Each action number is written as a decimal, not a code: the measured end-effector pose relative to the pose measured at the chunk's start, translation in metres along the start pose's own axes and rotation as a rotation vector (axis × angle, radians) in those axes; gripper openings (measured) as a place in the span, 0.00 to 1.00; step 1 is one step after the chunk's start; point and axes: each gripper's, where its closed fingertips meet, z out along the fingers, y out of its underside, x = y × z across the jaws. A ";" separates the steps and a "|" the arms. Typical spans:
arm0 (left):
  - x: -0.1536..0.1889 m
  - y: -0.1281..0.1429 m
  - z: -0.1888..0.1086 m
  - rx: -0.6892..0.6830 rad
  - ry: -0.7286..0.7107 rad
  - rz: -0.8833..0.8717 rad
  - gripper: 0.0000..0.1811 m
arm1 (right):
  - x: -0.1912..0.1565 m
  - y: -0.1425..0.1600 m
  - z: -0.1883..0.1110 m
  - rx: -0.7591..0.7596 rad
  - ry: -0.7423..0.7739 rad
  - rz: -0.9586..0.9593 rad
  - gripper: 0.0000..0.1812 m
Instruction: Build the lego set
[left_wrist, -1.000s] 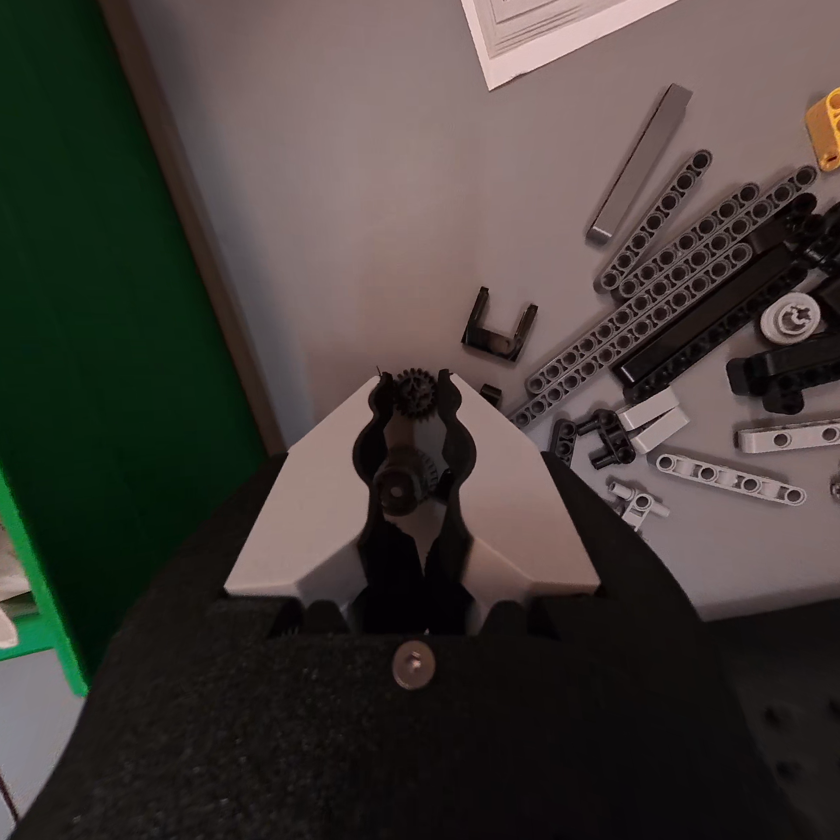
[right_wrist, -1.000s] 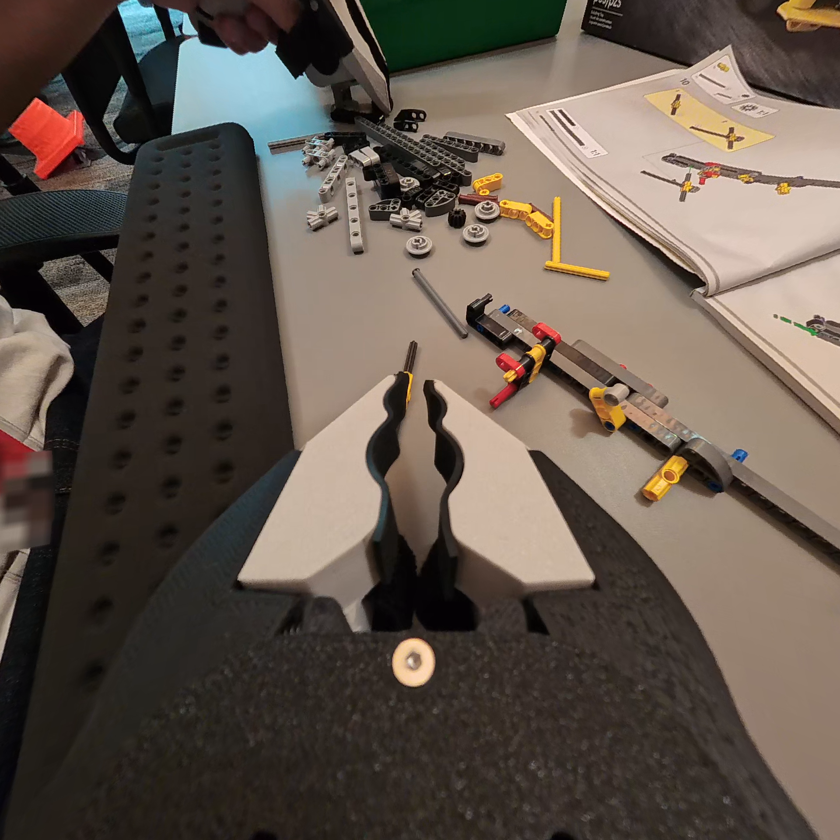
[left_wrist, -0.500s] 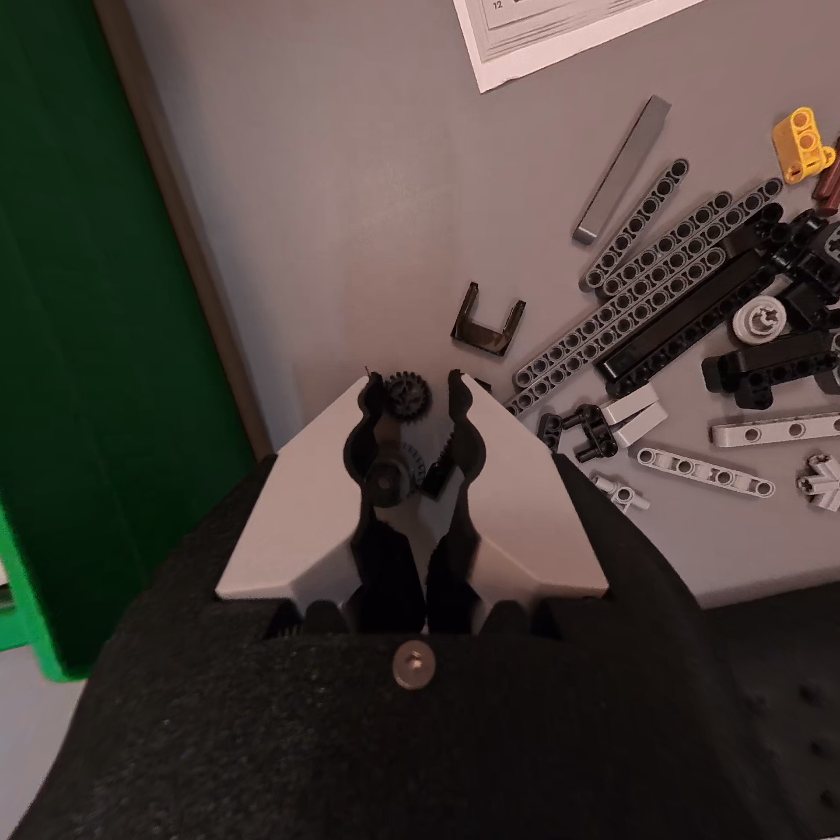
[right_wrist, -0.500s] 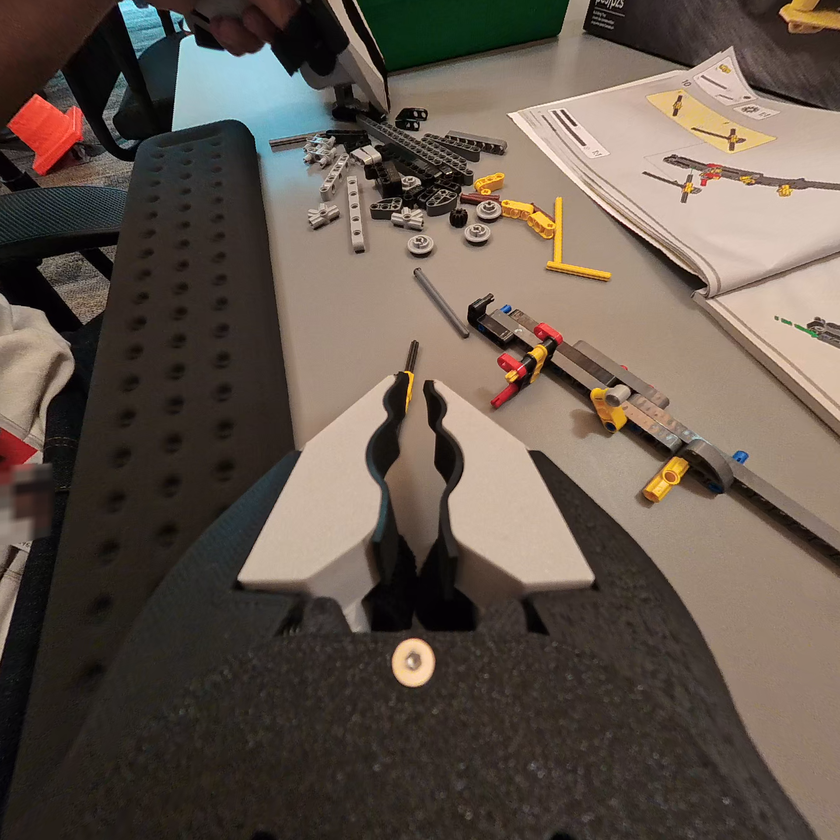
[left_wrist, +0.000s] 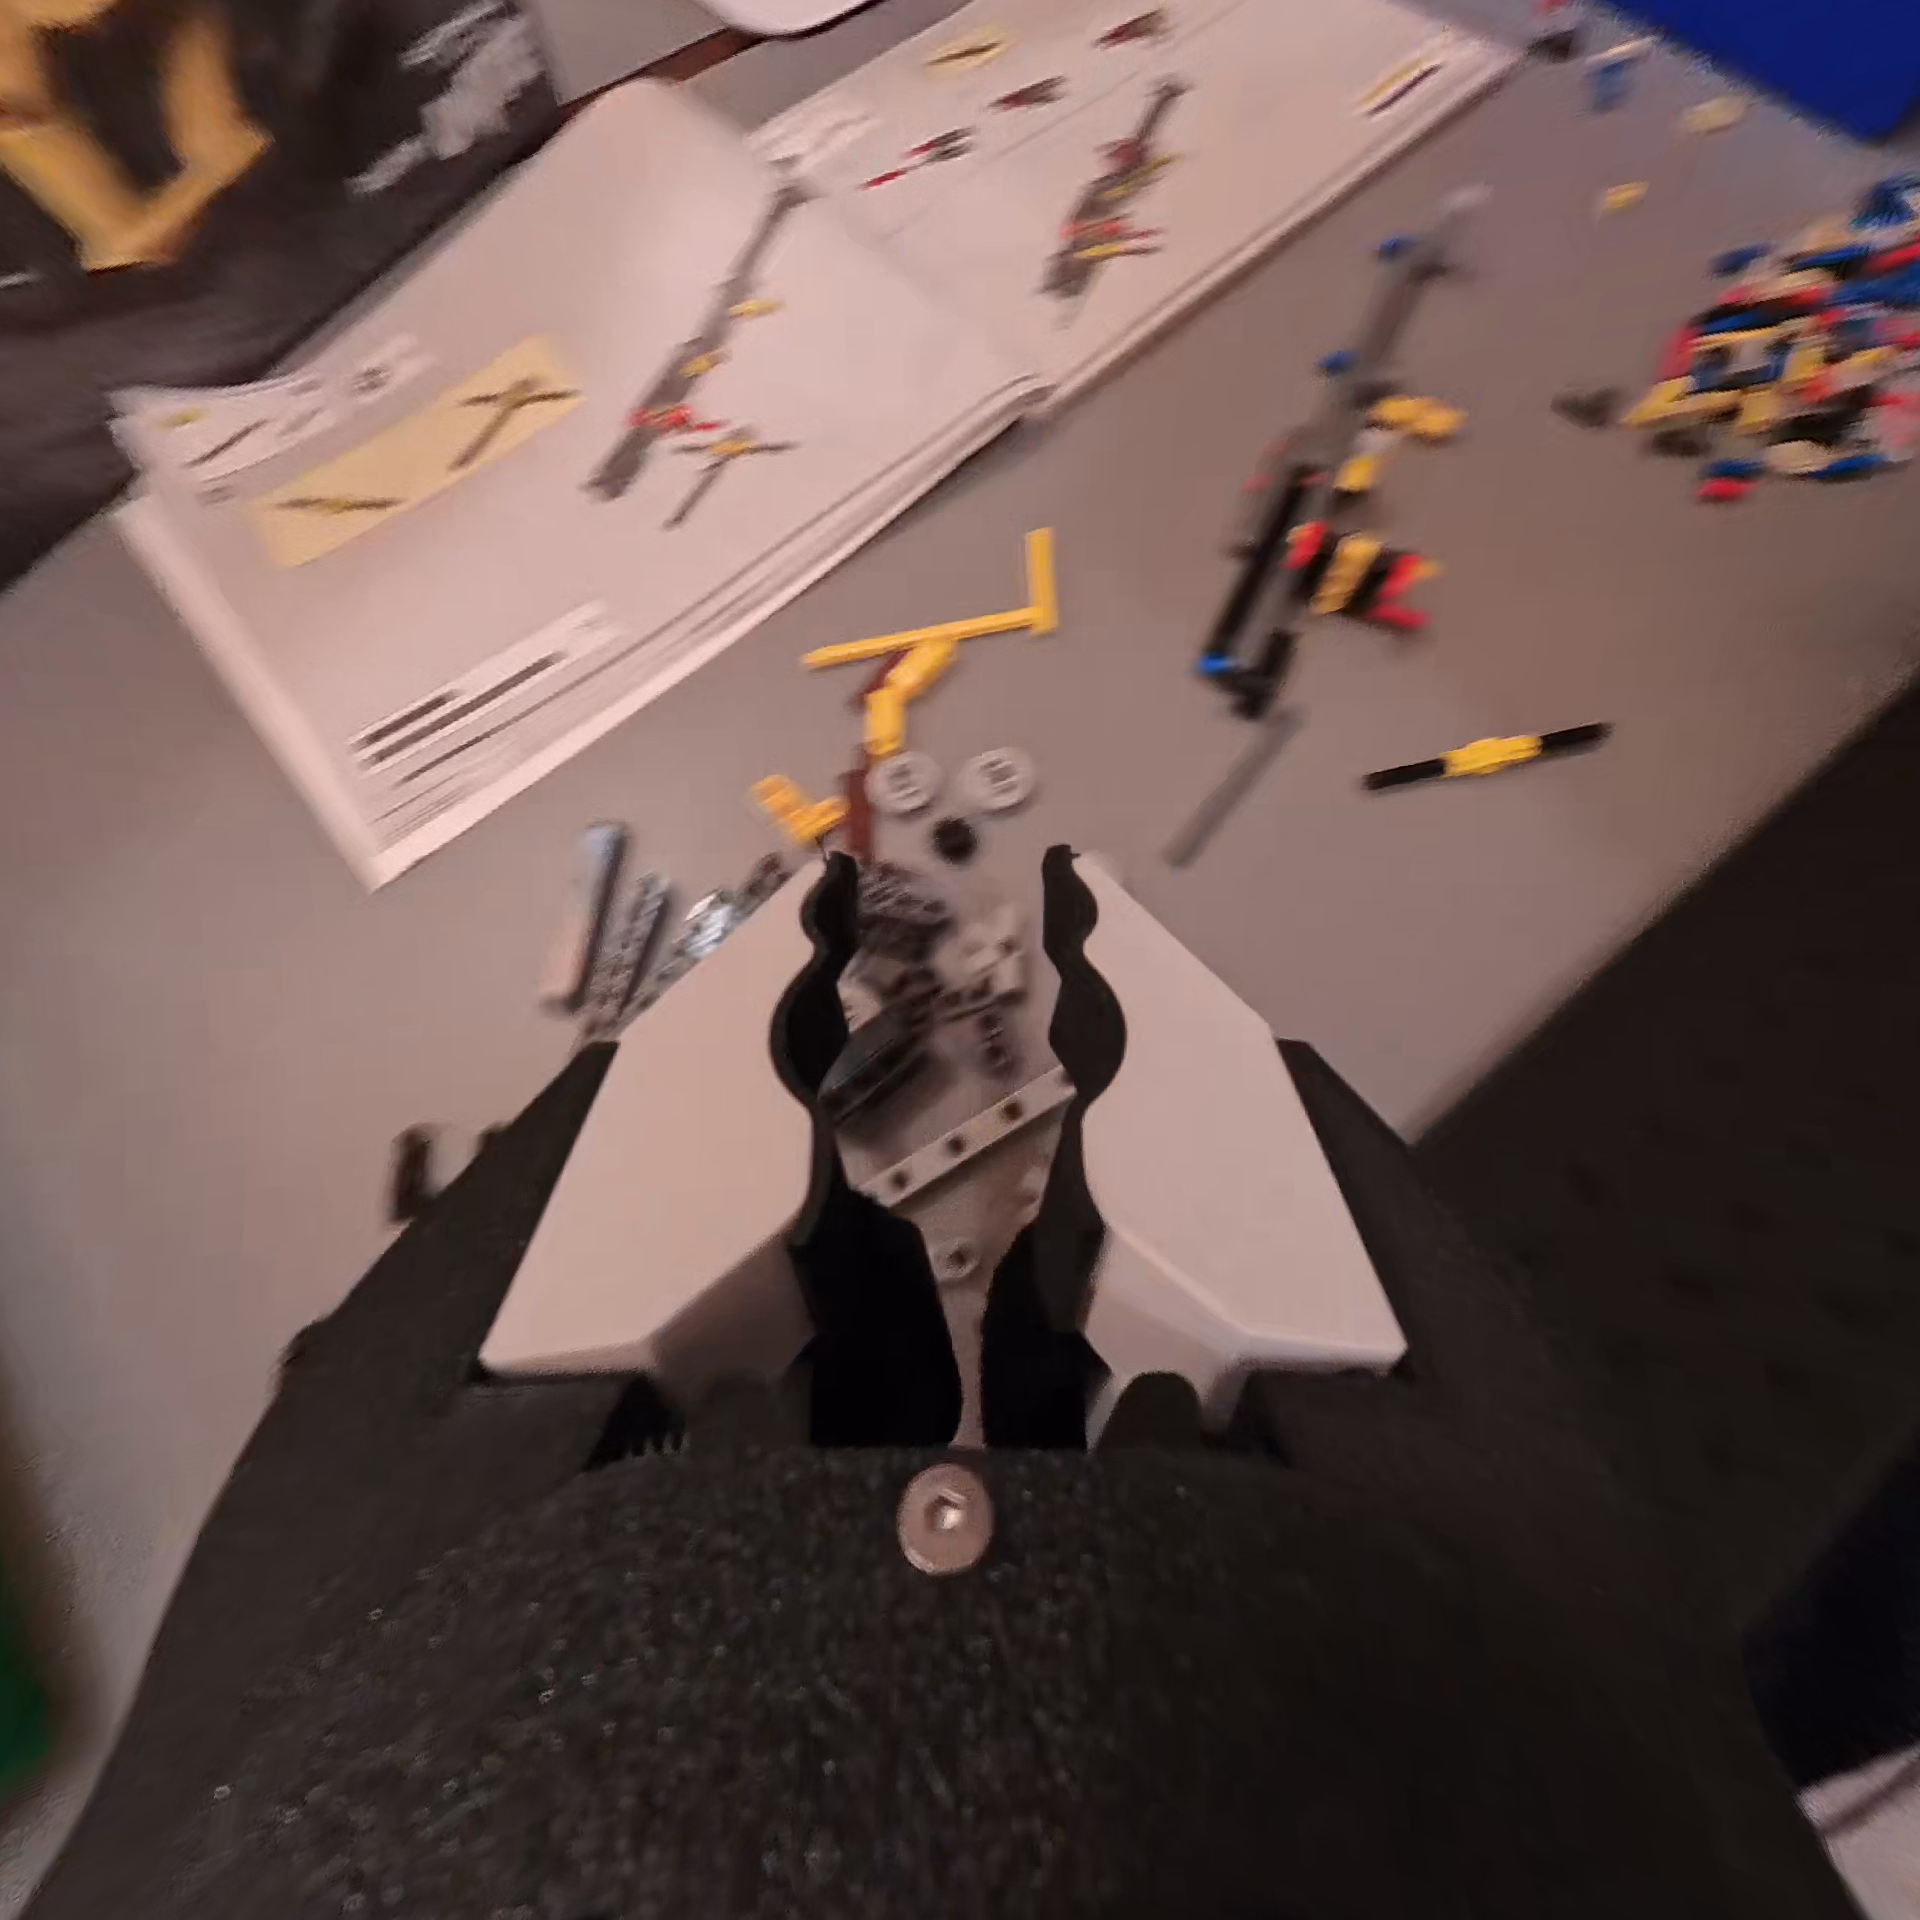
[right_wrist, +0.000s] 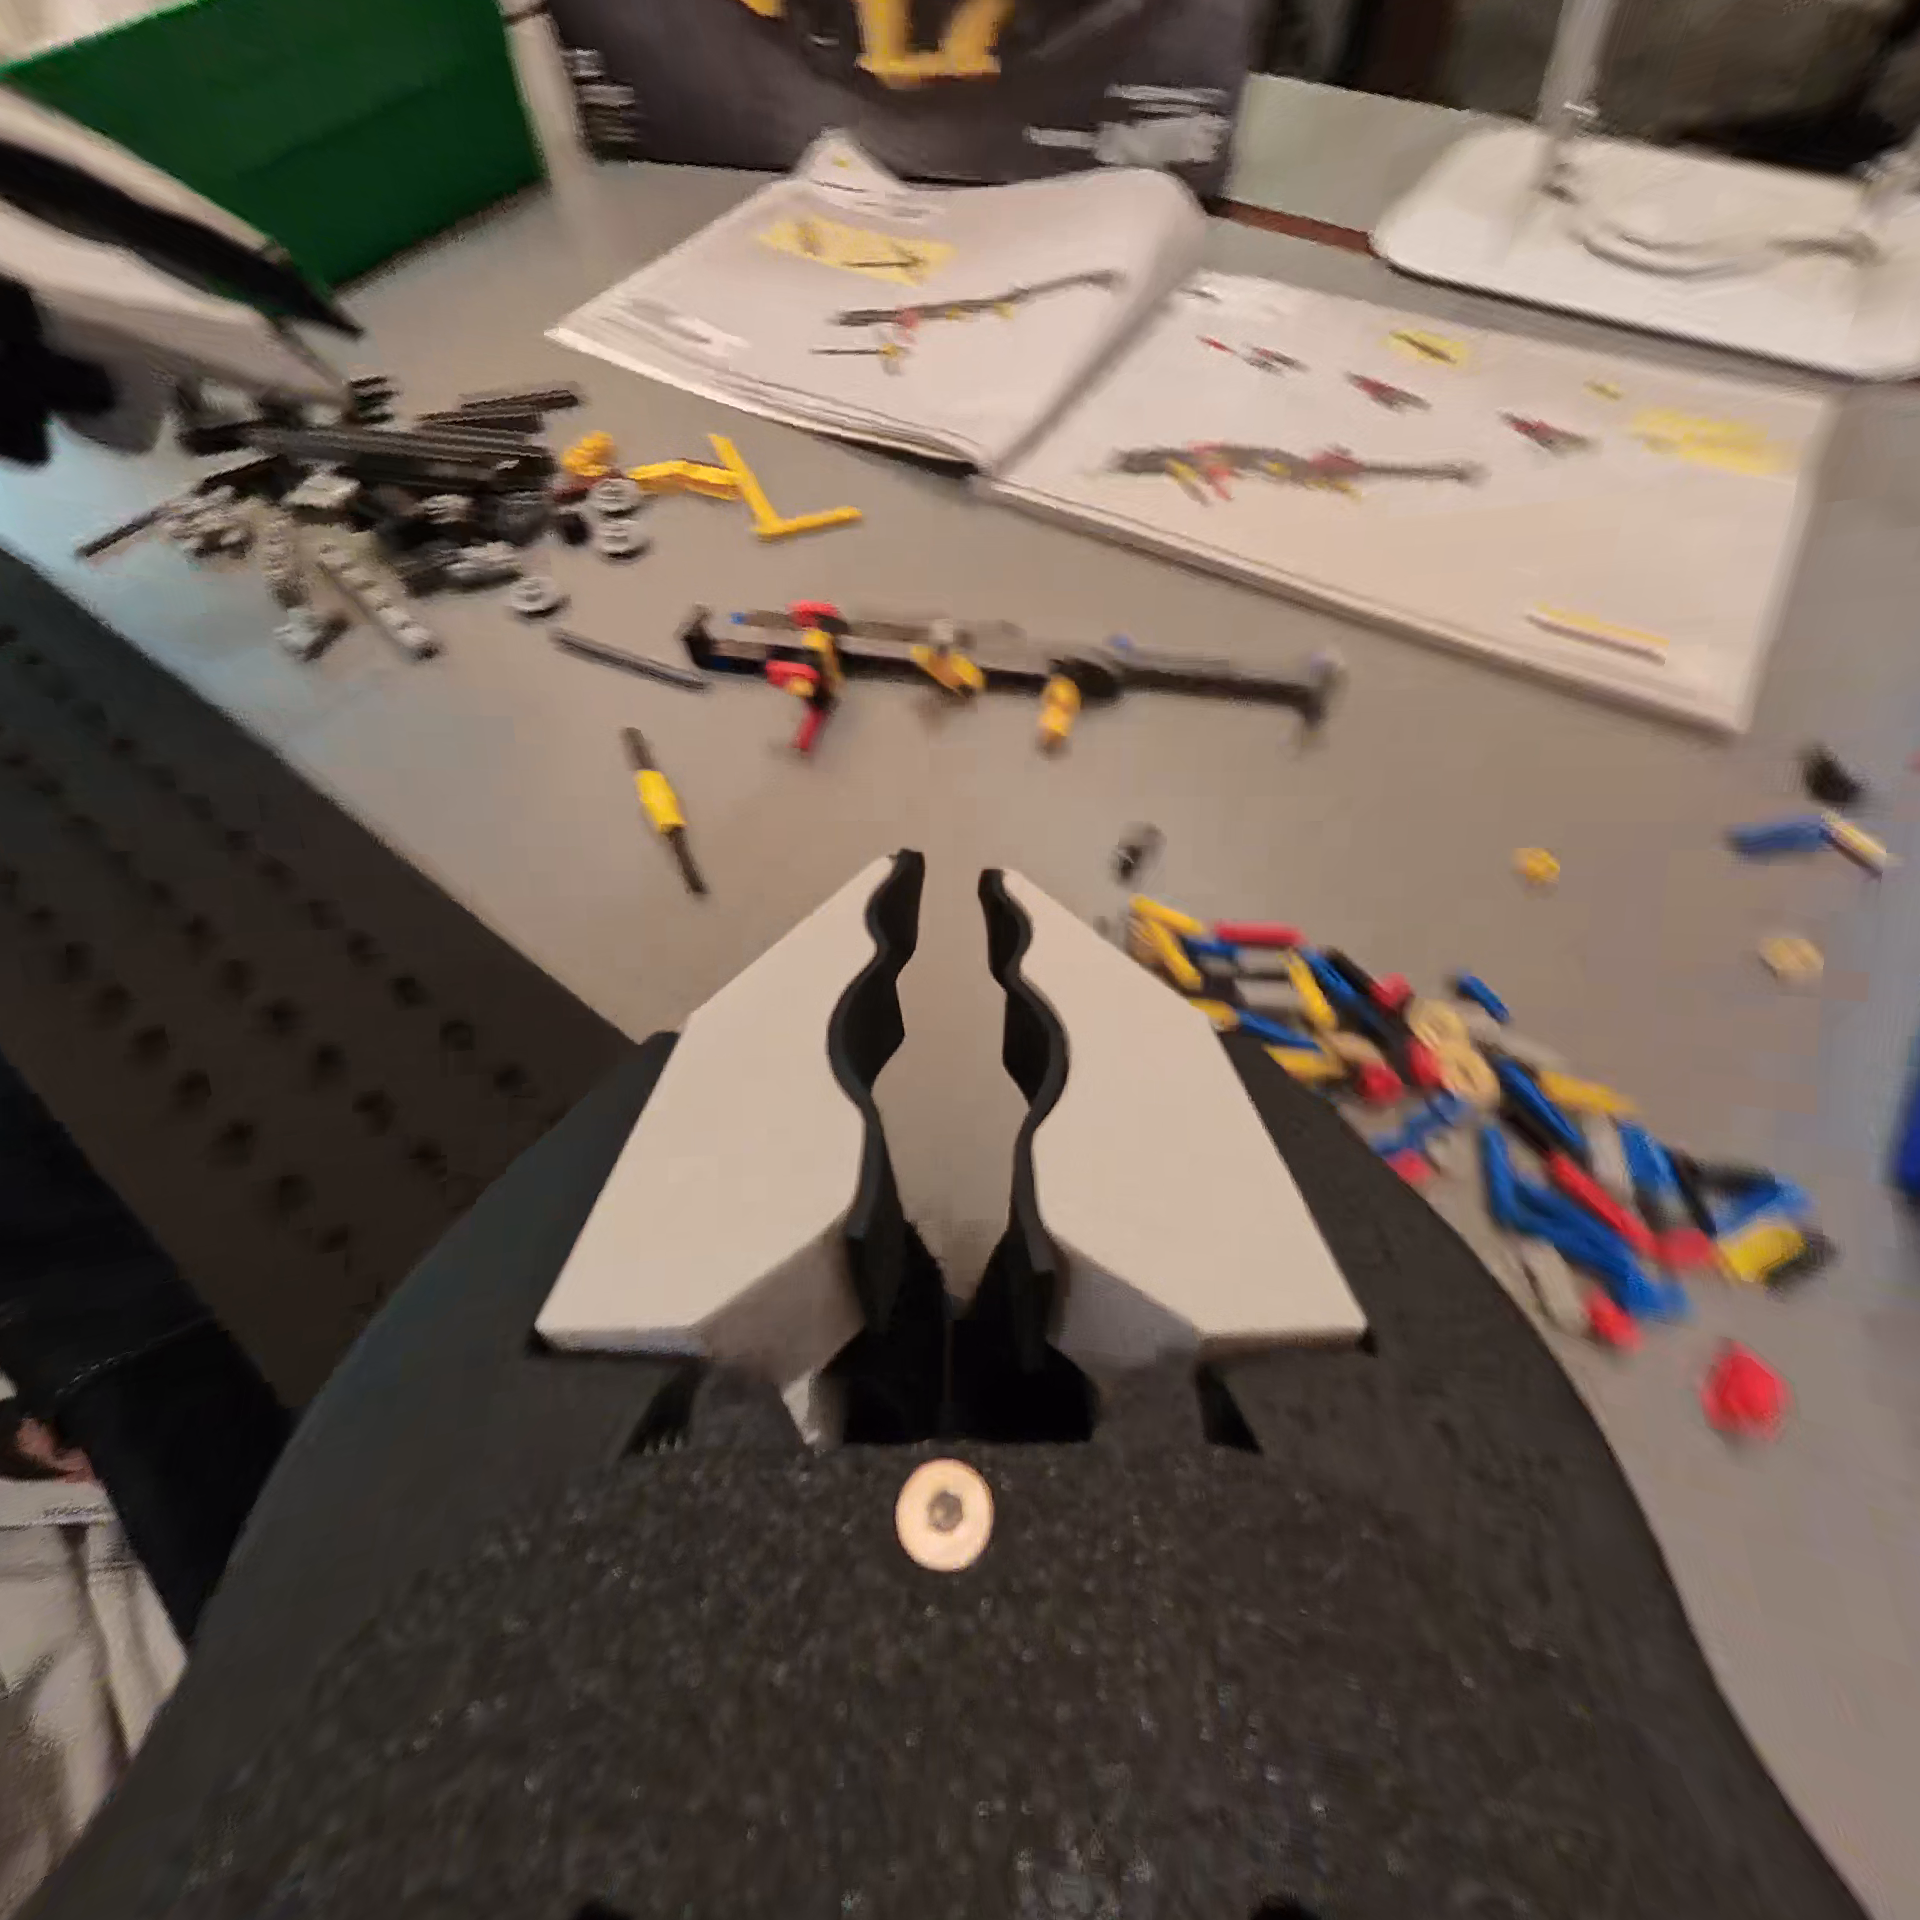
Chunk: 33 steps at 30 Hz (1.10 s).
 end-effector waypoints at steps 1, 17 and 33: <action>0.012 -0.002 0.009 0.013 0.032 0.007 0.19 | 0.015 0.007 -0.010 0.002 0.048 0.046 0.07; 0.015 -0.062 0.074 0.030 0.053 0.014 0.18 | 0.053 0.059 -0.026 -0.167 0.154 -0.004 0.09; -0.114 -0.064 0.103 0.112 -0.262 -0.202 0.18 | 0.060 0.060 -0.017 -0.156 0.167 -0.018 0.06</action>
